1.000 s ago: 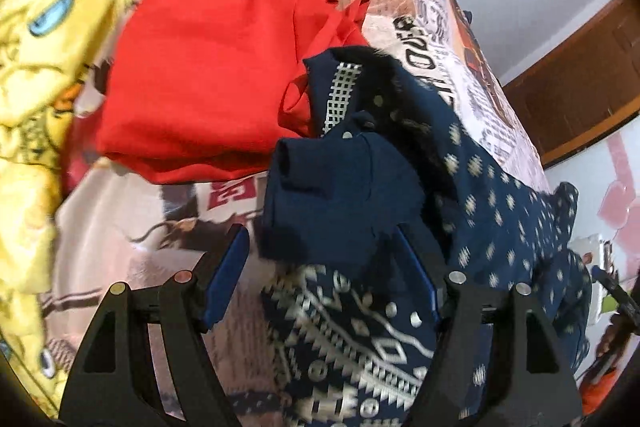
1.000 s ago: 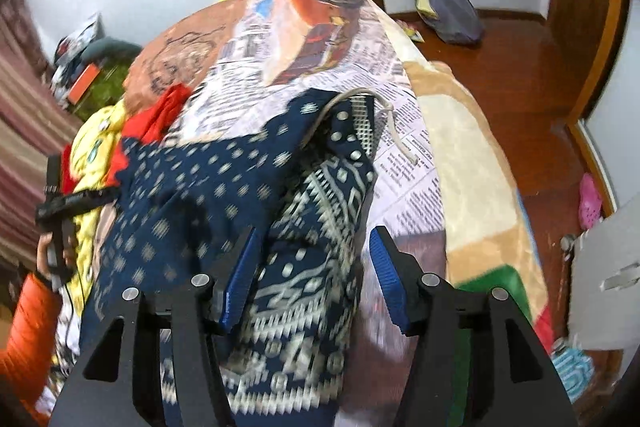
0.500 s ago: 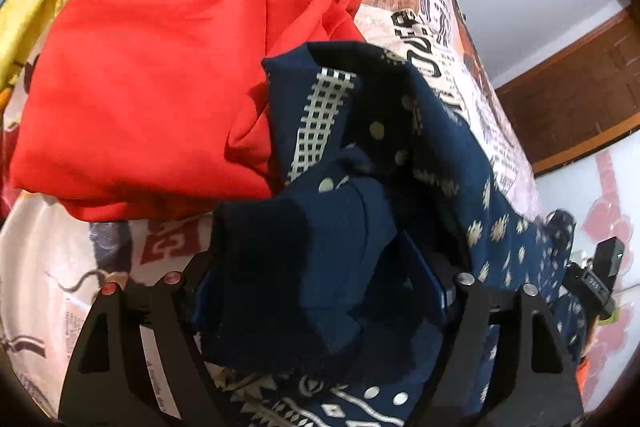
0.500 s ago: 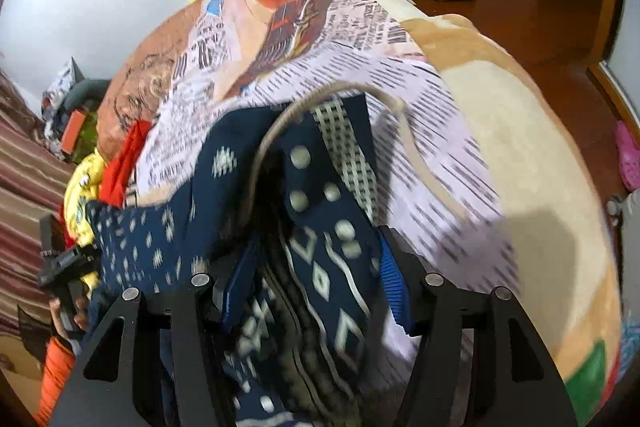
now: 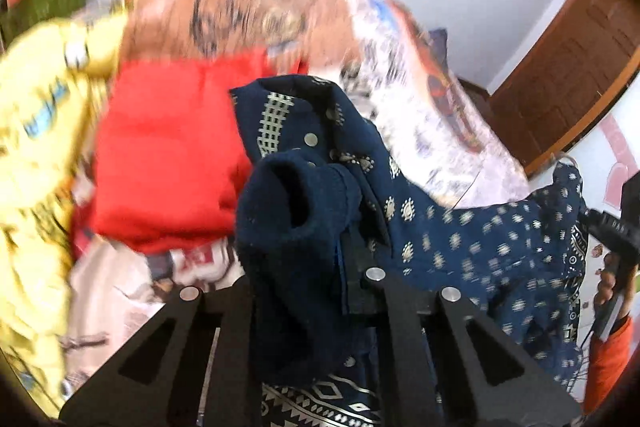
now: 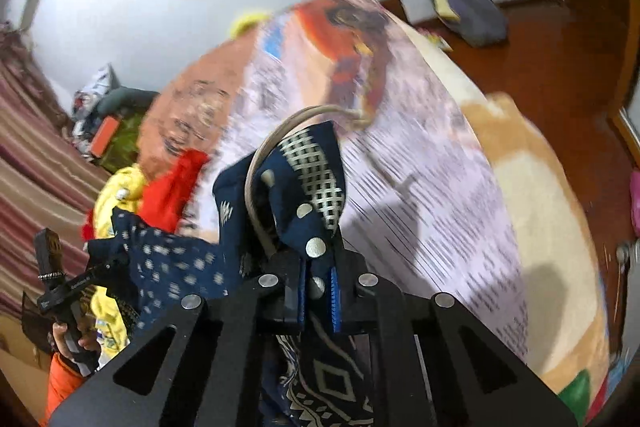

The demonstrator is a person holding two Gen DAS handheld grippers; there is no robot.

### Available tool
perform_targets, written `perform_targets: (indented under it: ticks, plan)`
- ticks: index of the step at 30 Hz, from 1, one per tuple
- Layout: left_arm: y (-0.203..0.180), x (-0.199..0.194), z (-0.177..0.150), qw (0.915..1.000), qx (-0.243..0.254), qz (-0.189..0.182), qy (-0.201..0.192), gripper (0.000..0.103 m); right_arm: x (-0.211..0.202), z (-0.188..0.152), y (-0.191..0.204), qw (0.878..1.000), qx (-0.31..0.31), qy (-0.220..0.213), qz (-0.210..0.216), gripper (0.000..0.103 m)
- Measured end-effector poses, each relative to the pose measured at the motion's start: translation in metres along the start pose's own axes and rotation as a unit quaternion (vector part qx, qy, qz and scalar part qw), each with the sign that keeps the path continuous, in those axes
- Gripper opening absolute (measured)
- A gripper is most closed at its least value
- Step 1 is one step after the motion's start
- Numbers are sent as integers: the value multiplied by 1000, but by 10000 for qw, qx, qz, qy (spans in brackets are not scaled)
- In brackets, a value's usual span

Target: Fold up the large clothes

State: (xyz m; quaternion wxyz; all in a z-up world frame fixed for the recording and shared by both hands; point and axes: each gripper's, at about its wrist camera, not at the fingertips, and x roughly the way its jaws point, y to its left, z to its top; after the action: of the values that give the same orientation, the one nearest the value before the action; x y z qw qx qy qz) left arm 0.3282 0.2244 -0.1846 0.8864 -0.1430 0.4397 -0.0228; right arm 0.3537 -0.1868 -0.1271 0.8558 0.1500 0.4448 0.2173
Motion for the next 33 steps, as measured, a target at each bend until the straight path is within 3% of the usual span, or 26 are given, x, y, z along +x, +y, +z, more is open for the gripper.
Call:
perform_targets:
  ticks: [4,10,17,24,33]
  plan:
    - [-15,-38,18,9977,284,227,-572,12,-5,21,36,9986,-490,-220,14,7]
    - [-1,-51,47,9946,208,425,-922,12,17,56,74,9947,-904,-494,6,6]
    - [41,13,71,9961,-174,751,-434,12,89,79,79,9943,-978,-188,-368,7]
    - [83,86,67,9925,-399,1137,212,16,141,82,34,9957,-472,124,-791,7]
    - [87,101,50,9882,-315,1422,480,29,147,71,22,9917,-566,269,-1125,11]
